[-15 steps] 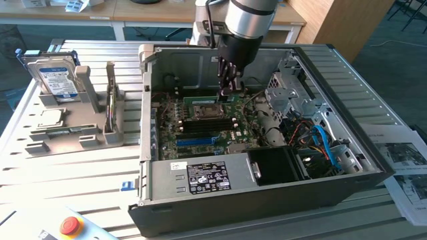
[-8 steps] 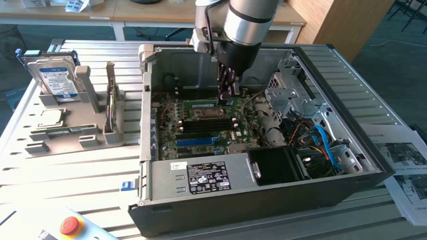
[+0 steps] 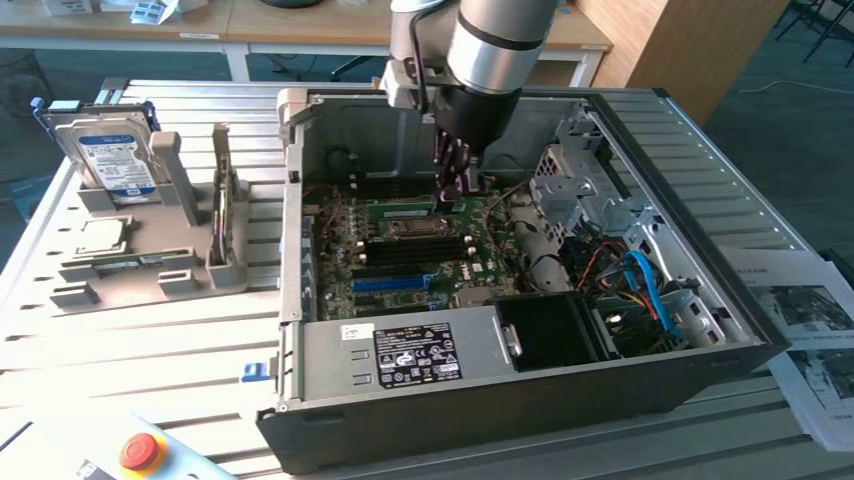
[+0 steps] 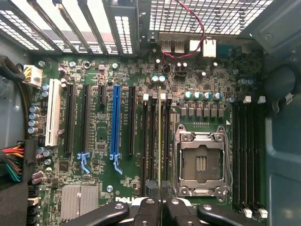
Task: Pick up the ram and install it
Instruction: 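Insert the ram into the slot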
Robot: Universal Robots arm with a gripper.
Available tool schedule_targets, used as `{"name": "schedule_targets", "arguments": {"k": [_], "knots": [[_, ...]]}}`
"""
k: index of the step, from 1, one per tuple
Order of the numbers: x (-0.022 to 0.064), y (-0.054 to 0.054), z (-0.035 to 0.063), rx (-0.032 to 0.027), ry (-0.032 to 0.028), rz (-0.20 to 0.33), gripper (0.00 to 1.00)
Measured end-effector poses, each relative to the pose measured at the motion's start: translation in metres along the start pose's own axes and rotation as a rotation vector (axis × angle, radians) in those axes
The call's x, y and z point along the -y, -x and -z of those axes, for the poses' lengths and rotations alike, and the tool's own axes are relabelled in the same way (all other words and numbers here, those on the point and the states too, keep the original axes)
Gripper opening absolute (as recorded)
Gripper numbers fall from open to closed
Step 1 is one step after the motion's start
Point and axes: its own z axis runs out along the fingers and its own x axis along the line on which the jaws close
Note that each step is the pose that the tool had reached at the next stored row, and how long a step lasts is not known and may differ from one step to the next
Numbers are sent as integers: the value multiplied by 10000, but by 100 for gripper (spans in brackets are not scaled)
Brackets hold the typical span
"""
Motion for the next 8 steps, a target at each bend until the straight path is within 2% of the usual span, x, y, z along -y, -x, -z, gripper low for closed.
{"name": "schedule_targets", "arguments": {"k": [8], "knots": [[16,-23,-6,1,0,3,12]]}}
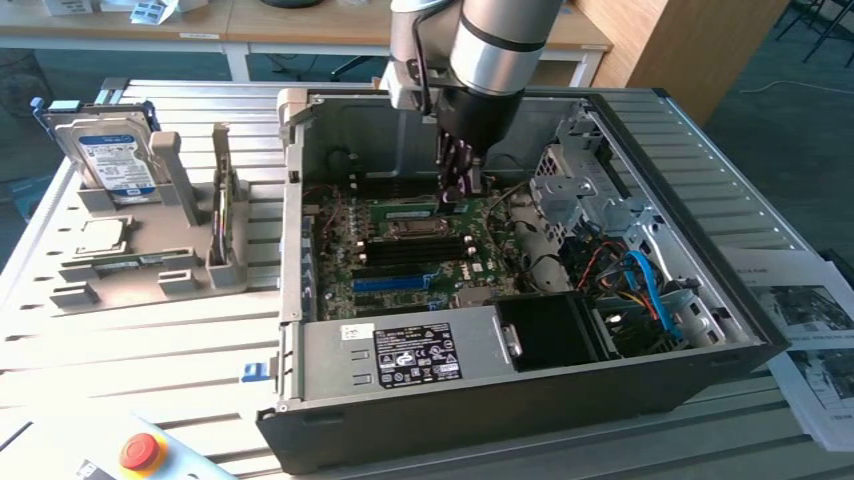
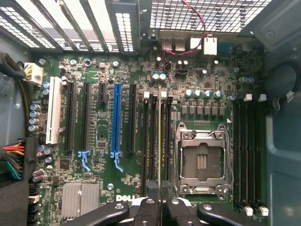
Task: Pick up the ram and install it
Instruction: 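Insert the ram into the slot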
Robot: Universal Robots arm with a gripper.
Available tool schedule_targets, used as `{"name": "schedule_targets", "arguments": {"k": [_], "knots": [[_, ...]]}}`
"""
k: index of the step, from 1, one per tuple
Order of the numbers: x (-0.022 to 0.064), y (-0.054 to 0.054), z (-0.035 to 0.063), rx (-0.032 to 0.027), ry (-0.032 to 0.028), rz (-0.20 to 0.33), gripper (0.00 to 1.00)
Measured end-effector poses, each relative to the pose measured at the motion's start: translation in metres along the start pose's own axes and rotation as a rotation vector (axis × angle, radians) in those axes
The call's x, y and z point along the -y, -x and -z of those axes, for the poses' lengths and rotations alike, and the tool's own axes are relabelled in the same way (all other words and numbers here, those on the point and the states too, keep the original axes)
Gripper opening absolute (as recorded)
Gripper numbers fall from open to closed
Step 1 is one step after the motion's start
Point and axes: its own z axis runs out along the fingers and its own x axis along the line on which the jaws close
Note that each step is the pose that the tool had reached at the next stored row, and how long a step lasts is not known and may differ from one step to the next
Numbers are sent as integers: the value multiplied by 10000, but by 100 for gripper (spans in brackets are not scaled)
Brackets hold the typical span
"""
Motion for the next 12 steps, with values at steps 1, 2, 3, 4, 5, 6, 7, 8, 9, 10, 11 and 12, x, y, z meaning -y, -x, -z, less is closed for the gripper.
{"name": "schedule_targets", "arguments": {"k": [1,2,3,4,5,6,7,8,9,10,11,12], "knots": [[0,-10,-2,0,0,-1,12],[0,-20,-5,0,0,-1,12],[0,-29,-6,-1,0,-1,12],[0,-38,-8,0,0,-1,12],[0,-44,-10,0,0,-1,12],[0,-45,-10,1,-1,-2,12],[0,-45,-10,1,0,-3,12],[0,-45,-10,0,0,-2,12],[0,-45,-10,1,-1,-2,12],[1,-46,-15,0,0,-1,12],[2,-47,-28,-1,0,-1,12],[3,-47,-44,0,-1,0,12]]}}
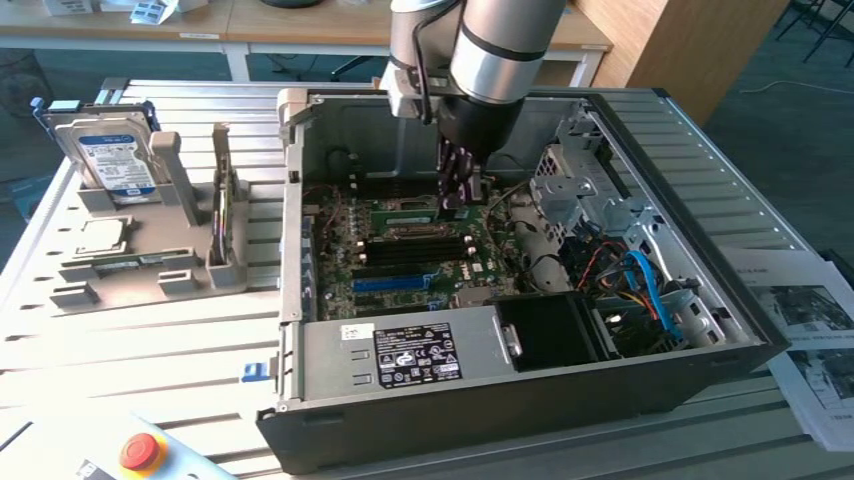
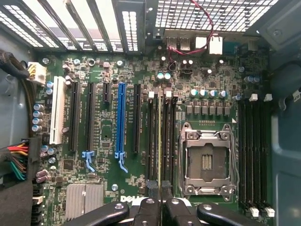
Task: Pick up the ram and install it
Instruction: 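Insert the ram into the slot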
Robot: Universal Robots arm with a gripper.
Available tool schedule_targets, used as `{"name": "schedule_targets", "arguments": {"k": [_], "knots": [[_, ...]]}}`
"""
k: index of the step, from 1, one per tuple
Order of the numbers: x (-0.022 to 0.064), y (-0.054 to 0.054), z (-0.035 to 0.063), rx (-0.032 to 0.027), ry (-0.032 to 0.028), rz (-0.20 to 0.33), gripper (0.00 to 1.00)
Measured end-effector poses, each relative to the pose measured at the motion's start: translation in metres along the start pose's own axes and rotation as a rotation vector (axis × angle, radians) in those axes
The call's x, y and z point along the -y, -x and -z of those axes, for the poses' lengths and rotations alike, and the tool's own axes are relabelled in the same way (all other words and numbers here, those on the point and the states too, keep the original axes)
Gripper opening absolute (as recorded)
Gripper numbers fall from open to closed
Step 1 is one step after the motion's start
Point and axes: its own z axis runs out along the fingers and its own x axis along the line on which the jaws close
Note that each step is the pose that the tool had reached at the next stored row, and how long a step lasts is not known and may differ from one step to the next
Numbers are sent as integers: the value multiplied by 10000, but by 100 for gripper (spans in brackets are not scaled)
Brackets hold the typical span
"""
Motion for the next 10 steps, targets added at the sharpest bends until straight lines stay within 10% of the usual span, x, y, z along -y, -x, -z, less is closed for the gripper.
{"name": "schedule_targets", "arguments": {"k": [10], "knots": [[11,-5,-160,-29,0,-3,12]]}}
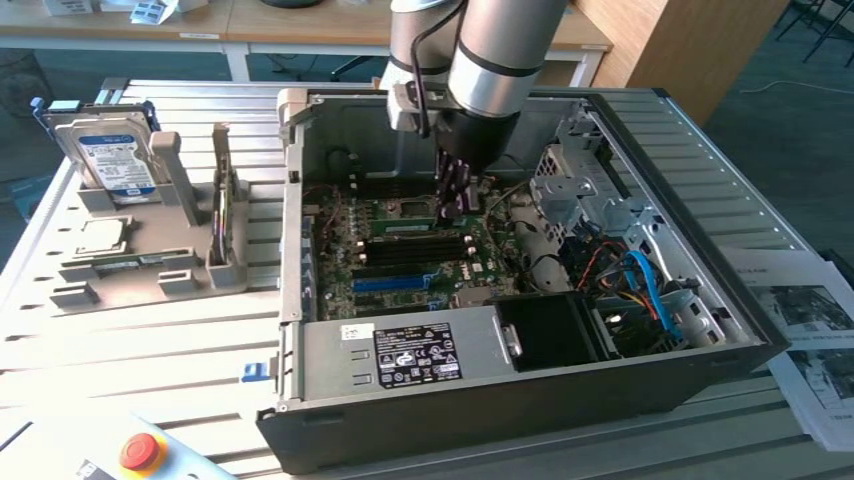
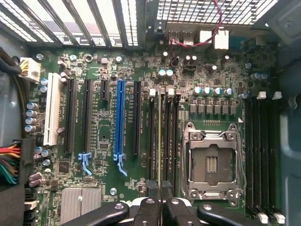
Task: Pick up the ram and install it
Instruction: 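Insert the ram into the slot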
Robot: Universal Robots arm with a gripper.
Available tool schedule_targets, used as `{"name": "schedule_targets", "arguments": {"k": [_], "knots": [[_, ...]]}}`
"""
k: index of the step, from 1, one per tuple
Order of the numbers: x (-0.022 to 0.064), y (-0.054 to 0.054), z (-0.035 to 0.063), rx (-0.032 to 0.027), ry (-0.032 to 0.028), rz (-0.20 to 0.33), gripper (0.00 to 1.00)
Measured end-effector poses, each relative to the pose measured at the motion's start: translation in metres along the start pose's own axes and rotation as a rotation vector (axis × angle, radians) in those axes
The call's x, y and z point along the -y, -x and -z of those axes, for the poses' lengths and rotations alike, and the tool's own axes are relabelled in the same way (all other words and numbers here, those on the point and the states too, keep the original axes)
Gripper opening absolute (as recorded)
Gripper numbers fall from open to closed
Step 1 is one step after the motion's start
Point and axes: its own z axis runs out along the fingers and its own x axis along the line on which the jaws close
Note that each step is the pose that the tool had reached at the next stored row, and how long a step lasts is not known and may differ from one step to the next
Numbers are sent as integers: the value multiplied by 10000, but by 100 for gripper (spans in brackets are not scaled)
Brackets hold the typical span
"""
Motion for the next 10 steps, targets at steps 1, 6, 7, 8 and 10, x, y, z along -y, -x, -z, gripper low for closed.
{"name": "schedule_targets", "arguments": {"k": [1,6,7,8,10], "knots": [[1,-1,-18,-3,0,-1,12],[5,-4,-109,-17,0,-2,12],[5,-5,-127,-20,0,-2,12],[6,-5,-143,-24,1,-3,12],[7,-6,-169,-28,0,-3,12]]}}
